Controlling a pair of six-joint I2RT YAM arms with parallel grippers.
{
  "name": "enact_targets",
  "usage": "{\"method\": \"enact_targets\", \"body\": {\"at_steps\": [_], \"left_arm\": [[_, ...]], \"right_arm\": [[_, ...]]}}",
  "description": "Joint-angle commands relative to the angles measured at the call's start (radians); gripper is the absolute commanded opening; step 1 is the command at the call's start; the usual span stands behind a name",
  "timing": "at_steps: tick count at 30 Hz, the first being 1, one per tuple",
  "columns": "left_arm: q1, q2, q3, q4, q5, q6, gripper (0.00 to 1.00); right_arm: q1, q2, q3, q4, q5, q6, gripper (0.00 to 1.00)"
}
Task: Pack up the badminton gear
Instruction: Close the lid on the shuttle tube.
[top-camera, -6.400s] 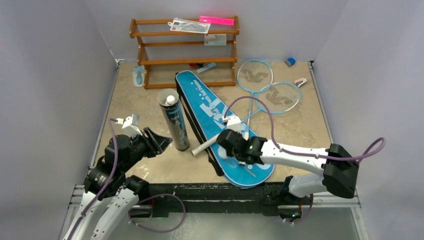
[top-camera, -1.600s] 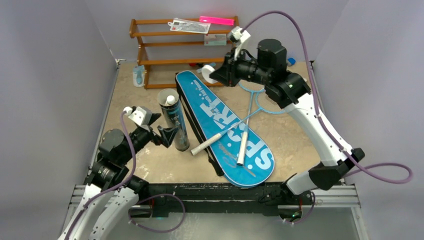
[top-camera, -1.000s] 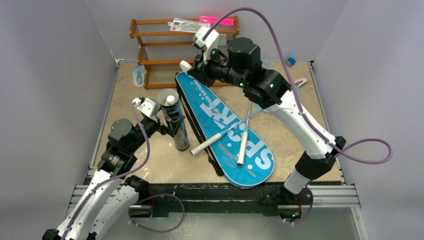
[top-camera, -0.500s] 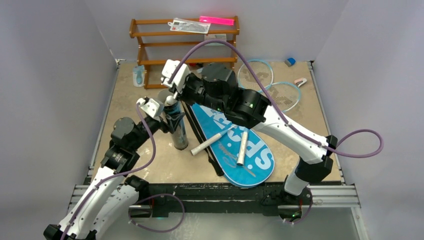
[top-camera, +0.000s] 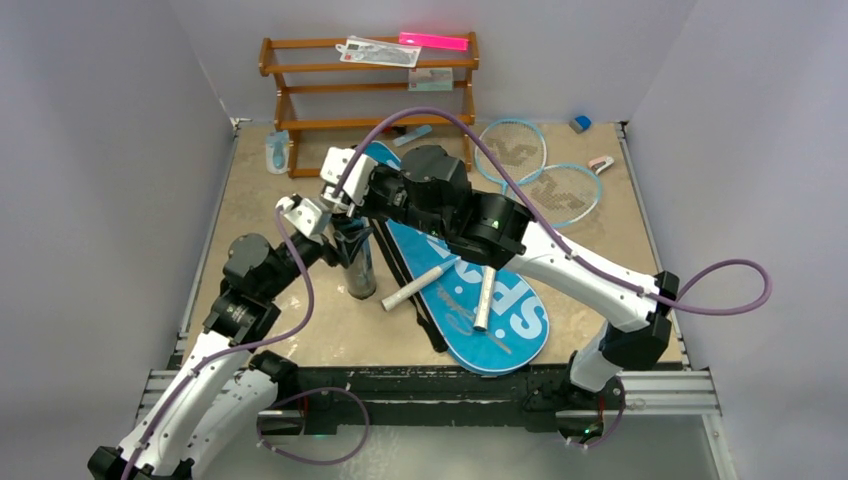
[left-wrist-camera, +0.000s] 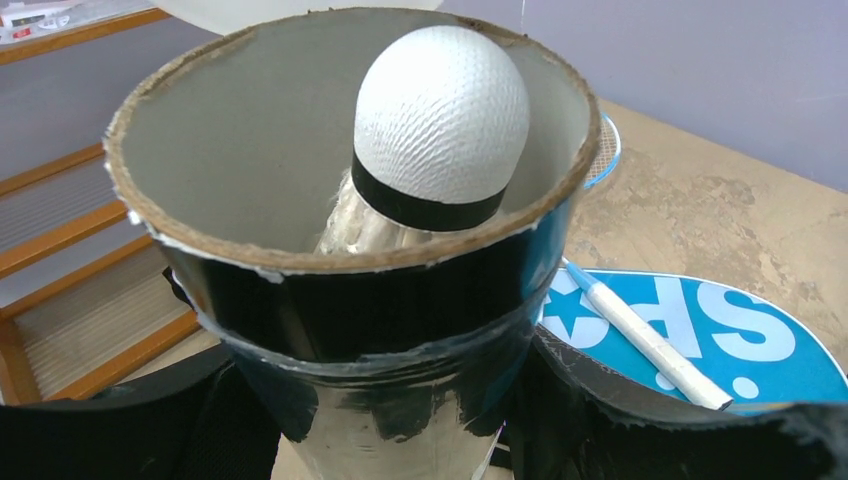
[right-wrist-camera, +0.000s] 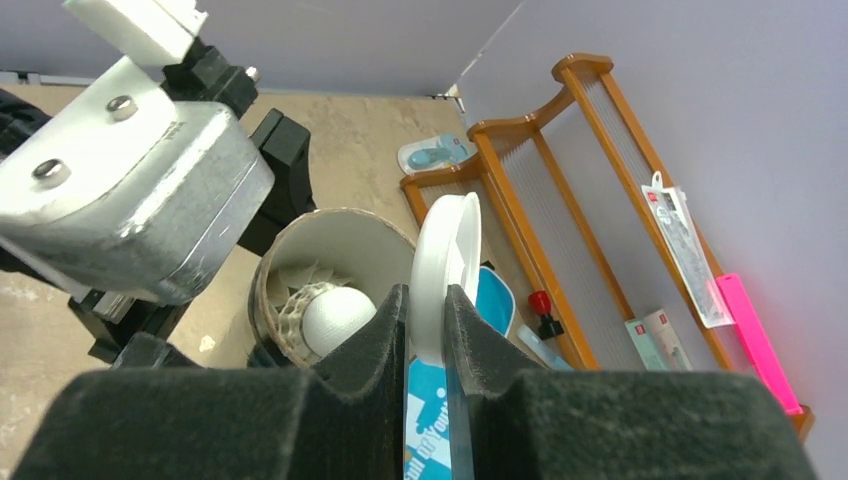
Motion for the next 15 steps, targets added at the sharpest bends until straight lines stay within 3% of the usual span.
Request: {"method": "enact_targets", "body": {"at_steps": [1, 15], "left_arm": [[0.001, 0.017, 0.017, 0.035, 0.029, -0.022, 0.55], [0.003, 0.018, 0.023, 0.025, 0.020, -0.038, 0.52]], "right_arm": [[0.018, -0.061, -0.013, 0.079, 0.015, -0.028, 0.14], [0.052, -0.074, 0.002, 0.035, 0.014, -0.061, 0.13]]}}
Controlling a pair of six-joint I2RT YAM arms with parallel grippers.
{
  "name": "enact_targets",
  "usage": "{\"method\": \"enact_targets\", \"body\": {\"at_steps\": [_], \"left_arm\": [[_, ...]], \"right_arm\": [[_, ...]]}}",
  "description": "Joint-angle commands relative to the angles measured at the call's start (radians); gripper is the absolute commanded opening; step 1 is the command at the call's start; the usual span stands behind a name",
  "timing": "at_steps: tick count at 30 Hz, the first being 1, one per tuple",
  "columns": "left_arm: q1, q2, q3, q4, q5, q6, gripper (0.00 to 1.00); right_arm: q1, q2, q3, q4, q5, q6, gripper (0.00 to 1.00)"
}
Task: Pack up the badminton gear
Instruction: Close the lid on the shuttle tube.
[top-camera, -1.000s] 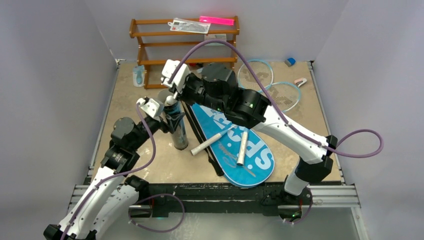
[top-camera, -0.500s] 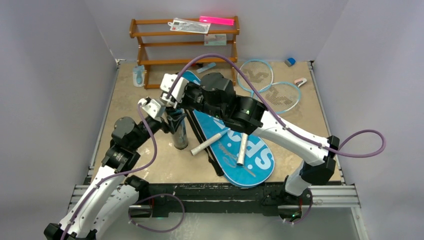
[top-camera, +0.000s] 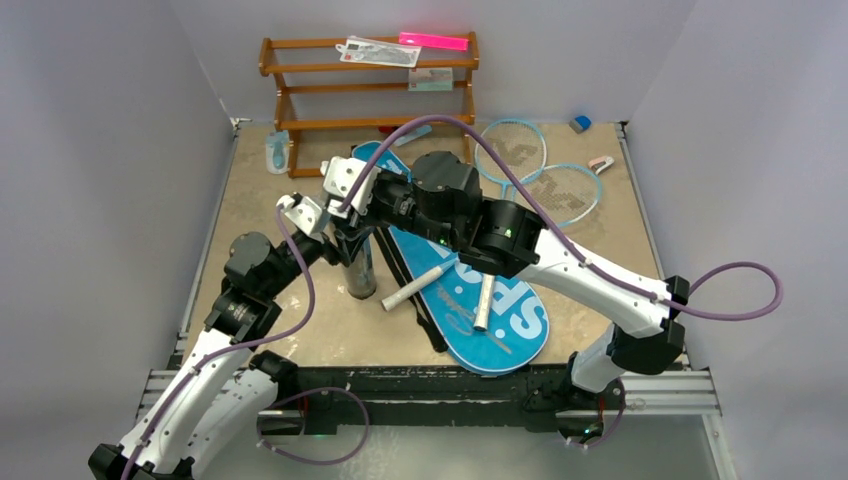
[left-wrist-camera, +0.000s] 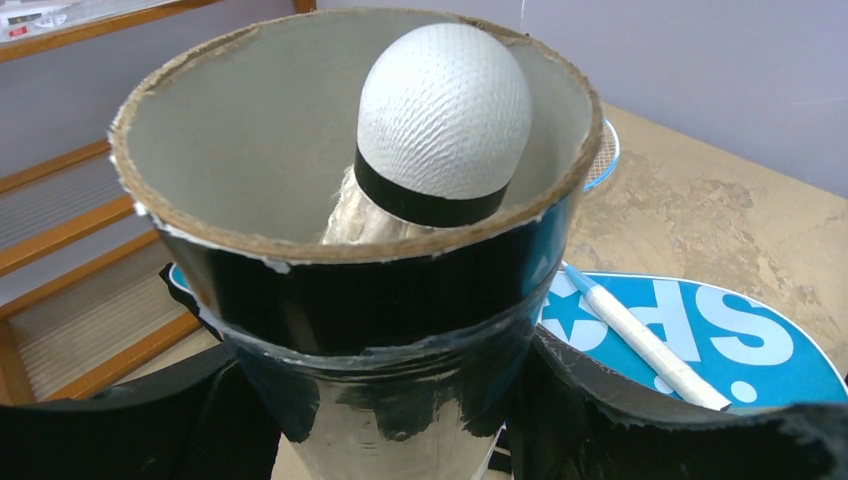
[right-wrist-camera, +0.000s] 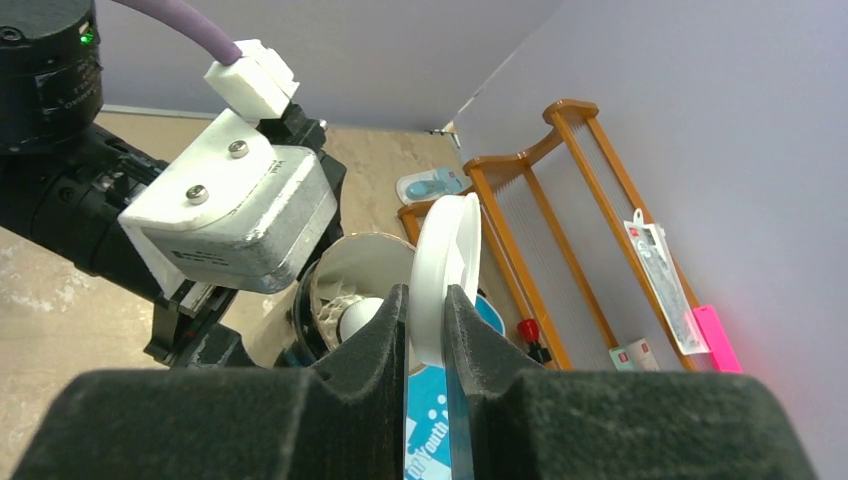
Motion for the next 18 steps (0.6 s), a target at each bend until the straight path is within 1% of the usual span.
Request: {"method": "enact_targets", "body": {"at_steps": [1, 8, 15, 18], "left_arm": [[0.003, 0.005, 0.023, 0.008, 0.016, -0.030, 0.52], [0.003, -0.004, 0.022, 0.003, 0.015, -0.034, 0.52], [0.003, -0.010, 0.020, 0.001, 0.012, -0.036, 0.52], [0.003, -0.009, 0.020, 0.001, 0.014, -0.039, 0.52]], "right_arm": [[0.013, -0.022, 0.014, 0.010, 0.009, -0.024, 0.13], [0.026, 0.005, 0.019, -0.015, 0.052, -0.046, 0.13], [0.028, 0.008, 0.017, -0.034, 0.054, -0.057, 0.16], [0.030, 0.018, 0.022, -0.046, 0.056, -0.061, 0.20]]}}
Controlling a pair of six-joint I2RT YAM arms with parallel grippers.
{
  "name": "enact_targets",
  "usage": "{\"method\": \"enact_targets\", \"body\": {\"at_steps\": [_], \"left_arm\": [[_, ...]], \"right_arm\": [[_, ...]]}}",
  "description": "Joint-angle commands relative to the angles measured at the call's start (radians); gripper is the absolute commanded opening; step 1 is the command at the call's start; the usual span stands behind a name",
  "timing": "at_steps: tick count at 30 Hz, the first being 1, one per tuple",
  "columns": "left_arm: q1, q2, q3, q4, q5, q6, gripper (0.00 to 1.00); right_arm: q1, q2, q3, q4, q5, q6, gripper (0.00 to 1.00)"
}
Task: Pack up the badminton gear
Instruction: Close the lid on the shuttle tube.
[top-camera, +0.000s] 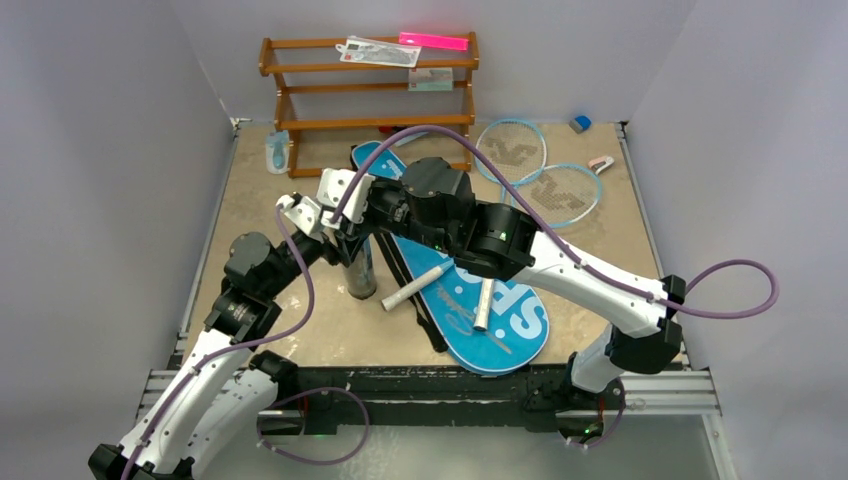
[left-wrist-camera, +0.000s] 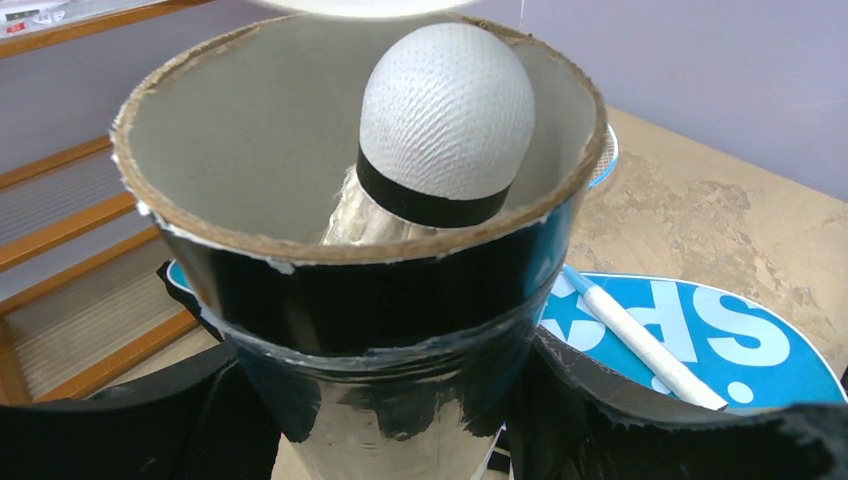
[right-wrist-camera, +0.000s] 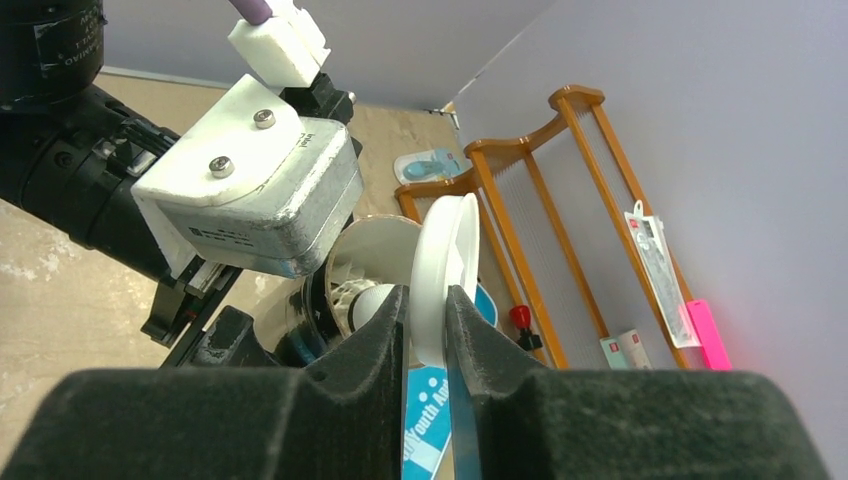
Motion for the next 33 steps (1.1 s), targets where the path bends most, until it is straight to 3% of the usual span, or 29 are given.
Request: {"method": "enact_targets", "body": {"at_steps": [1, 9, 16, 26, 30, 33], "left_arm": [[0.003, -0.004, 0.019, 0.001, 0.015, -0.030, 0.52], [0.003, -0.010, 0.020, -0.007, 0.016, -0.035, 0.52], [0.003, -0.010, 0.020, -0.010, 0.012, -0.036, 0.52], [0.004, -0.010, 0.024, -0.011, 0.015, -0.074, 0.53], [0.004, -0.006, 0.023, -0.007, 0.021, -0.092, 0.53], [0.004, -0.004, 0.020, -0.006, 0.028, -0.098, 0.53]], "right_arm": [[0.008, 0.012, 0.024, -0.010, 0.026, -0.021, 0.22], [0.008, 0.034, 0.036, -0.016, 0.021, -0.028, 0.49], [0.007, -0.001, 0.037, -0.006, -0.060, -0.003, 0.63], [0.002, -0.077, -0.036, -0.054, -0.169, 0.017, 0.78], [-0.022, -0.092, -0.043, -0.054, -0.221, 0.056, 0.79], [-0.100, -0.122, -0.047, -0.011, -0.355, 0.165, 0.76]]}}
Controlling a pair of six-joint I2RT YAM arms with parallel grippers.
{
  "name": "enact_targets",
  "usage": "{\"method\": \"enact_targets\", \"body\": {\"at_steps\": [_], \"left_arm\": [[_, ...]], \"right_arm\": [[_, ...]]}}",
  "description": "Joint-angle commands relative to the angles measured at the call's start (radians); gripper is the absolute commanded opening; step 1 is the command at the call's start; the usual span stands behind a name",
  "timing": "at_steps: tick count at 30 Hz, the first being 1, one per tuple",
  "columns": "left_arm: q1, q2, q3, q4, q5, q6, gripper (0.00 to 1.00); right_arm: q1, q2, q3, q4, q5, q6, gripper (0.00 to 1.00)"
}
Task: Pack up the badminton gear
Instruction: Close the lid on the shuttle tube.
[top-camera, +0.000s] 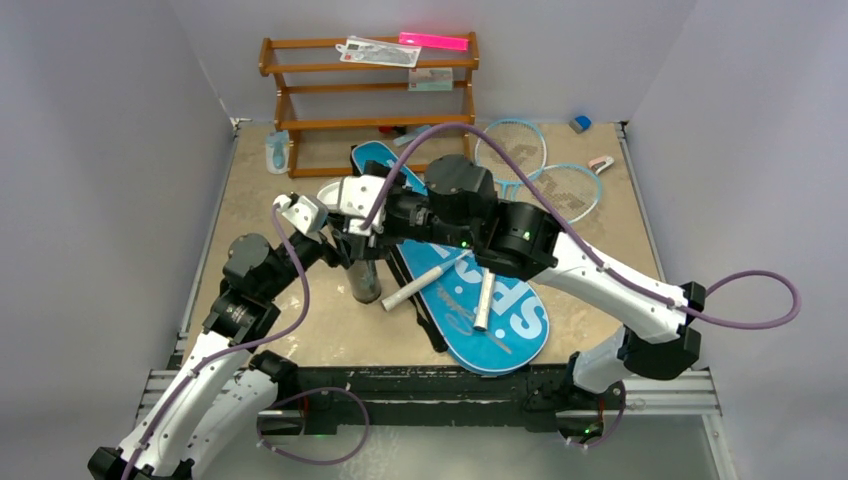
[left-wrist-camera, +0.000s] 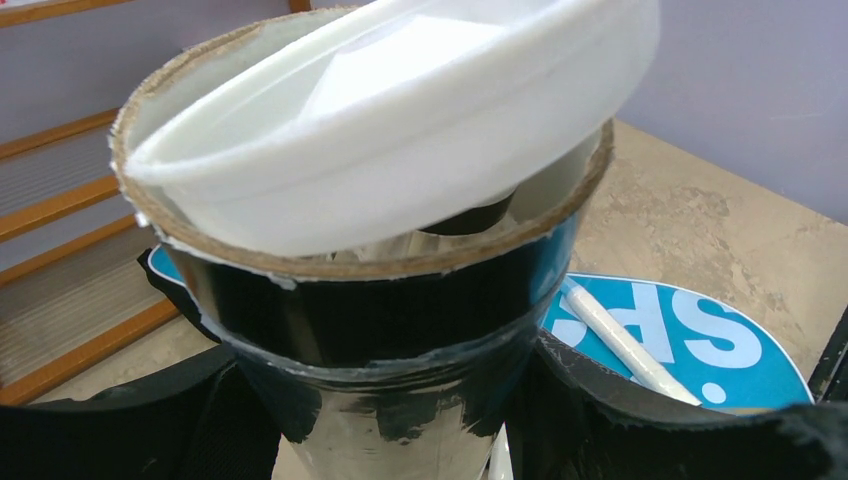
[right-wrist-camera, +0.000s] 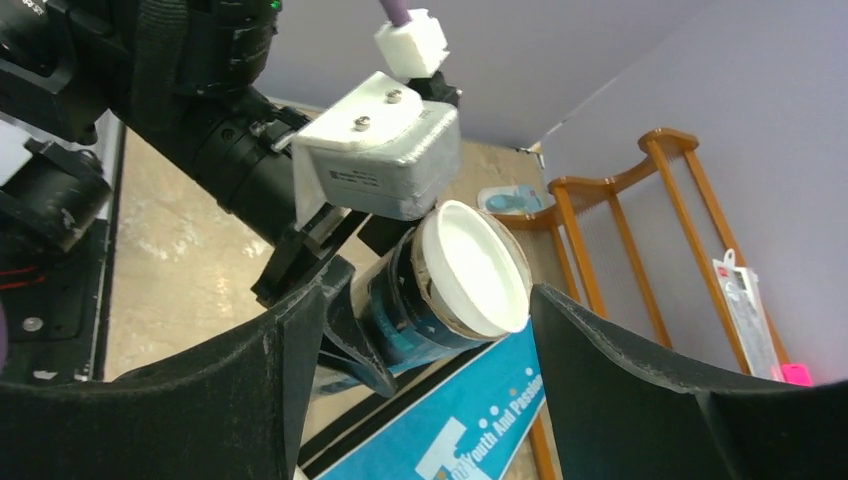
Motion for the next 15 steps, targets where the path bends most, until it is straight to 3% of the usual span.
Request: {"method": "enact_targets", "body": {"at_steps": [1, 3, 7, 15], "left_arm": [[0.004, 0.002, 0.018, 0.015, 0.027, -0.050, 0.53], [0.004, 0.001, 0.016, 0.014, 0.027, -0.050, 0.53], [0.004, -0.004, 0.017, 0.009, 0.031, -0.045, 0.53], [0.004, 0.003, 0.035, -0.020, 0.037, -0.025, 0.53]], "right_arm": [[-0.134, -0.062, 0.002, 0.062, -0.207, 0.185, 0.73], [-0.188, -0.079, -0.008, 0.107, -0.278, 0.274, 0.66], [-0.205, -0.048, 0.050, 0.103, -0.270, 0.387, 0.53], [-0.206, 0.051, 0.133, 0.105, -0.263, 0.487, 0.33]]}}
